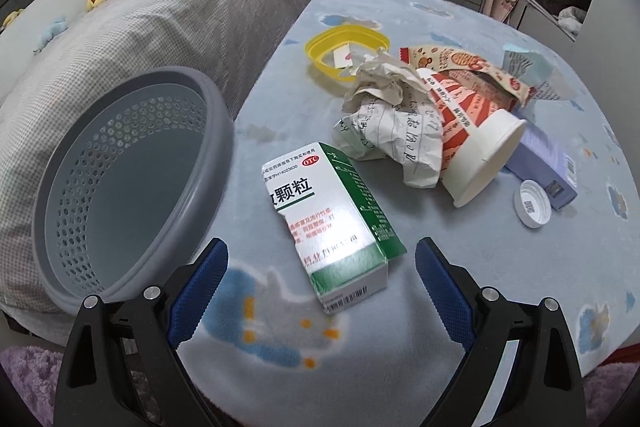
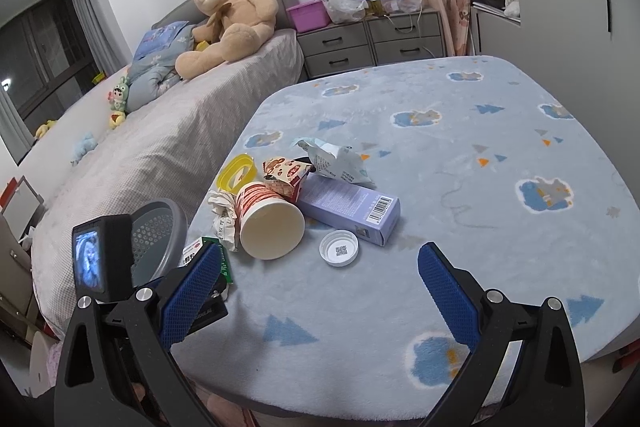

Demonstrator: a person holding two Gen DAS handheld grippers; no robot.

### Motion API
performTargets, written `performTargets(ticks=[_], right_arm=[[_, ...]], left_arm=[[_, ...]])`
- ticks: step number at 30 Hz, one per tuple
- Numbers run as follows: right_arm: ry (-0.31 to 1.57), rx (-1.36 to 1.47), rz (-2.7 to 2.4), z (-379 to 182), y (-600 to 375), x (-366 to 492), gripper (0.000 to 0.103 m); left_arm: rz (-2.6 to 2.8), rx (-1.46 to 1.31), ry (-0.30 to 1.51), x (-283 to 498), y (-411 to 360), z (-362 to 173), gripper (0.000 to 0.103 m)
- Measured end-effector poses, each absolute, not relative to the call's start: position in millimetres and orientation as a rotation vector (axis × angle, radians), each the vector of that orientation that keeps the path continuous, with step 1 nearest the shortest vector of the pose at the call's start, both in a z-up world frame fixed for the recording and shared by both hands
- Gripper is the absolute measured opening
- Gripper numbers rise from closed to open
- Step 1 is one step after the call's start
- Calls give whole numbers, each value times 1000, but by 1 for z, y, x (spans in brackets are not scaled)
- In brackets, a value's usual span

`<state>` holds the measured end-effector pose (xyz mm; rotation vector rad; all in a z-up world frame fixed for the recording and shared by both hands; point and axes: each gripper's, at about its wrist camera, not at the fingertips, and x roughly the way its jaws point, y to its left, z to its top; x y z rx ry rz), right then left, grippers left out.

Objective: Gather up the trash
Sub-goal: 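Move the left tool toward the green-and-white medicine box, then close the left tool on the green-and-white medicine box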

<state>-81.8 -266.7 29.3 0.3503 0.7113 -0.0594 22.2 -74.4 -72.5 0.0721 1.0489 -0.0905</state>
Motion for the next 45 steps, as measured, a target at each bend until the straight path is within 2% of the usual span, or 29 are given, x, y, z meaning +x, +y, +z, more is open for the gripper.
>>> performTargets(ticks=[9, 11, 12, 14, 17, 24, 34, 45], right_arm=[[717, 343, -59, 28, -265, -82, 97], [721, 342, -60, 26, -264, -81, 97], [722, 341, -62, 26, -264, -81, 97], [725, 338, -64, 25, -263, -81, 97], [730, 333, -65, 24, -262, -79, 97], [744, 323, -67, 21, -261, -75, 97], [752, 293, -76, 22, -268, -62, 97], [788, 232, -86, 24, -276, 12, 97]], left_arm=[[-73, 88, 1056, 40, -77, -88, 89], [-83, 73, 1058, 42, -76, -88, 75], [-83, 69, 1056, 42, -75, -88, 73], [-85, 61, 1048, 43, -72, -85, 58], [-85, 56, 1041, 43, -67, -83, 48], [-100, 82, 994, 27, -64, -69, 46], [-167, 150, 897, 11, -63, -20, 46], [-189, 182, 841, 33, -53, -9, 46]])
